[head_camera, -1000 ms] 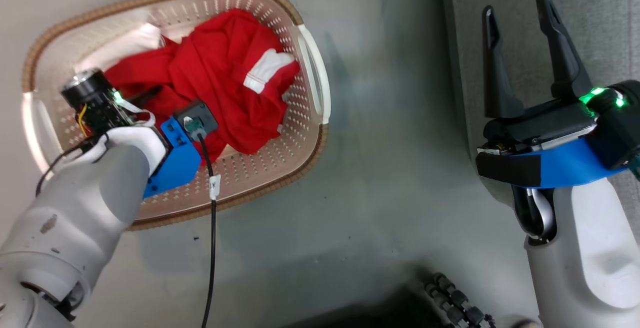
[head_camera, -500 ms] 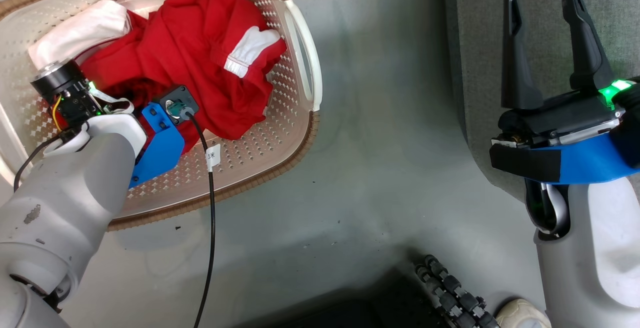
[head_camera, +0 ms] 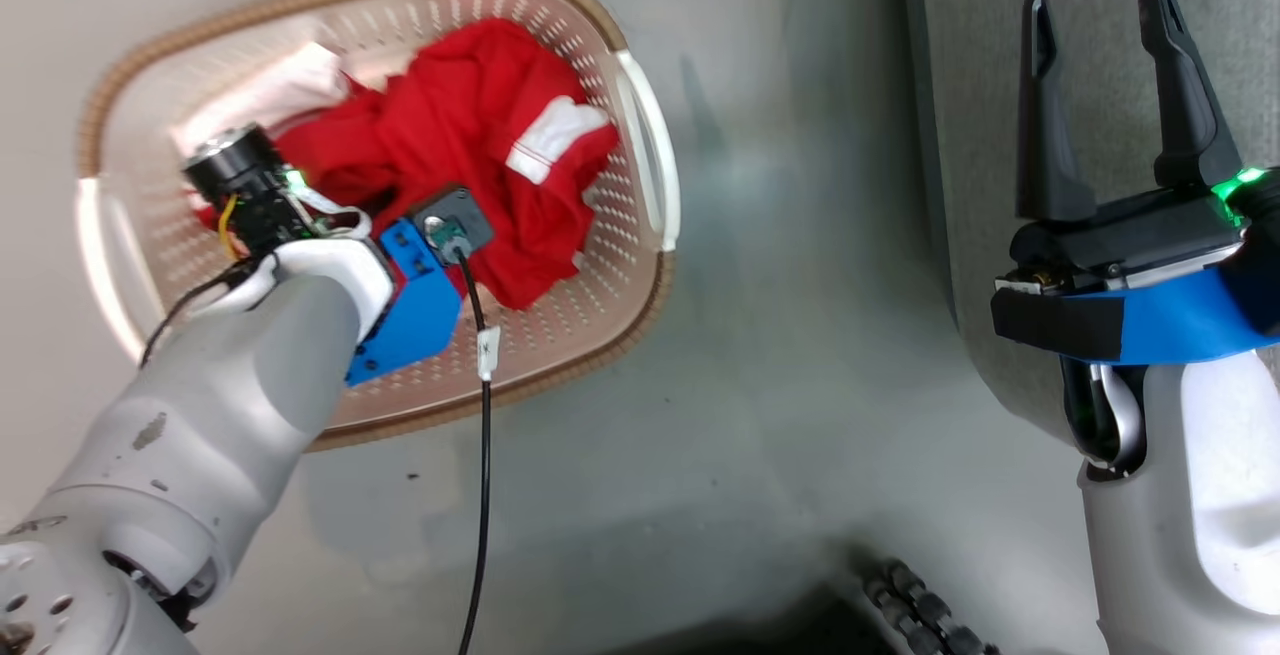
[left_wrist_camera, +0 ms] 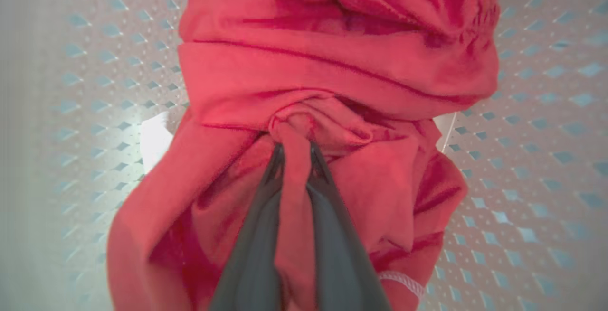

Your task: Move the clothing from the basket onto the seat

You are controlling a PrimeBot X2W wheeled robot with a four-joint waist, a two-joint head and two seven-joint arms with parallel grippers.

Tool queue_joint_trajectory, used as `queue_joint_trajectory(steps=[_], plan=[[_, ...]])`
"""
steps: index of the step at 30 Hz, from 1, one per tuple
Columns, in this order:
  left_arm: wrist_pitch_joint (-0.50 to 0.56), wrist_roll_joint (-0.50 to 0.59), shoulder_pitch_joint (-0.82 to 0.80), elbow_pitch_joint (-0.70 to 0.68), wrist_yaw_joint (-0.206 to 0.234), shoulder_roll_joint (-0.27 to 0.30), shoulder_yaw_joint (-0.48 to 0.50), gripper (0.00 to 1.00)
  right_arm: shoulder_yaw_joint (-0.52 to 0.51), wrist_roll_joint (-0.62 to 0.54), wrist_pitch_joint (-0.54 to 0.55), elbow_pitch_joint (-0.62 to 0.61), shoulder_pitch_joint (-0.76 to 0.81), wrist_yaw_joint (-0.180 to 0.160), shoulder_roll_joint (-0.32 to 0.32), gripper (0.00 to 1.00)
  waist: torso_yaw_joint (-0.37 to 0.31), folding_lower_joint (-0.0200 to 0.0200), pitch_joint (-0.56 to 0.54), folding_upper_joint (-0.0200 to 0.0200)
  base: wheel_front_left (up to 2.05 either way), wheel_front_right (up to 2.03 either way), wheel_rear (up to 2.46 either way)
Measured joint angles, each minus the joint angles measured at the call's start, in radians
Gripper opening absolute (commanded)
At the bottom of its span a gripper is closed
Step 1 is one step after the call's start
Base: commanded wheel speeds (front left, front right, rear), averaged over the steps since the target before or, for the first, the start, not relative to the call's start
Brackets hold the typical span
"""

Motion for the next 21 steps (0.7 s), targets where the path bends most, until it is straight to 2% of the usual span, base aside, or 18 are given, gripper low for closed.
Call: queue_joint_trajectory(steps=[12, 21], plan=[[-0.234, -0.086, 0.040, -0.012, 0.000, -0.067, 0.030, 0.00, -0.019, -0.052, 0.000, 0.039, 0.042, 0.000, 0.001, 1.00, 0.089, -0.0001, -0.185, 0.0000, 0.00, 0.00, 0.00], [-0.286, -0.139, 0.081, -0.060, 0.006, -0.099, 0.082, 0.00, -0.031, -0.067, 0.000, 0.076, 0.106, 0.000, 0.001, 1.00, 0.152, -0.0001, -0.355, 0.0000, 0.00, 0.00, 0.00]])
